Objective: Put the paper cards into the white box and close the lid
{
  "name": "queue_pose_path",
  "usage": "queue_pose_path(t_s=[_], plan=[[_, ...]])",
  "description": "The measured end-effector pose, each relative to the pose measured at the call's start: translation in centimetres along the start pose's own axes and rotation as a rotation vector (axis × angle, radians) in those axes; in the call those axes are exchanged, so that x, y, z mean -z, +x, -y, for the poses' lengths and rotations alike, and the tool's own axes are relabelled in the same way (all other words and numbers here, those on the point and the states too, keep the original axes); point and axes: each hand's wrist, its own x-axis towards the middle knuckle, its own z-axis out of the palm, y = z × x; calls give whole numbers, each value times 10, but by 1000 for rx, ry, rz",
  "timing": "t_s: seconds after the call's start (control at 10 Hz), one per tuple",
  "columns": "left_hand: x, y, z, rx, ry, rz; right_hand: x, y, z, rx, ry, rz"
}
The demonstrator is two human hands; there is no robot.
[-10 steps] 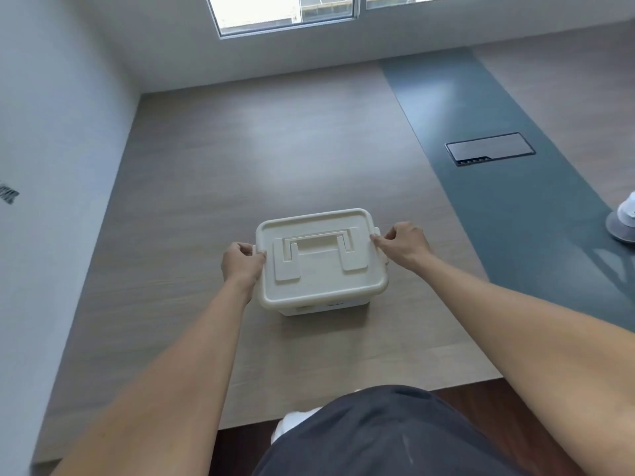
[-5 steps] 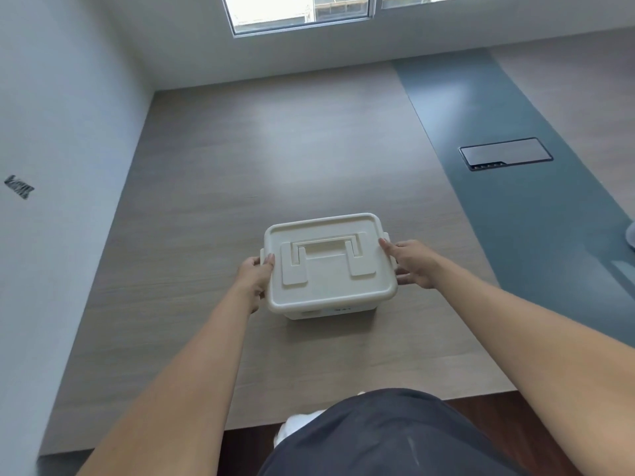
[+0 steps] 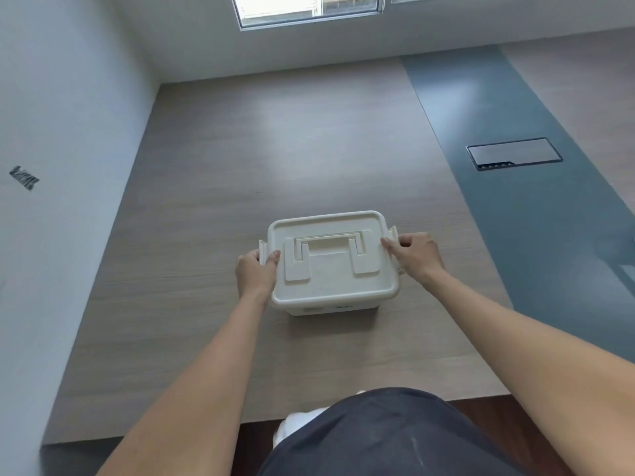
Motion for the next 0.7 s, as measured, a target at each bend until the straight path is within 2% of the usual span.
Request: queue_pose_path(t_s=[0.1, 0.2, 0.3, 0.4, 0.5, 0.6, 0.7], plan=[[-3, -1, 1, -74, 161, -54, -12, -3, -2, 49, -122, -101], [-4, -8, -4, -110, 204, -78, -17, -8, 1, 123, -246, -152], [-1, -10, 1, -128, 163, -66, -20, -13, -1, 126, -233, -139], [4, -11, 15, -88, 58, -23, -22, -23, -15, 33, -100, -81], [9, -19, 31, -60, 16, -68, -20, -35, -38, -72, 21, -116], [9, -29, 63, -83, 128, -103, -24, -45, -68, -56, -129, -79], [0, -35, 94, -113, 315, -53, -35, -49, -93, 25, -358, -18]])
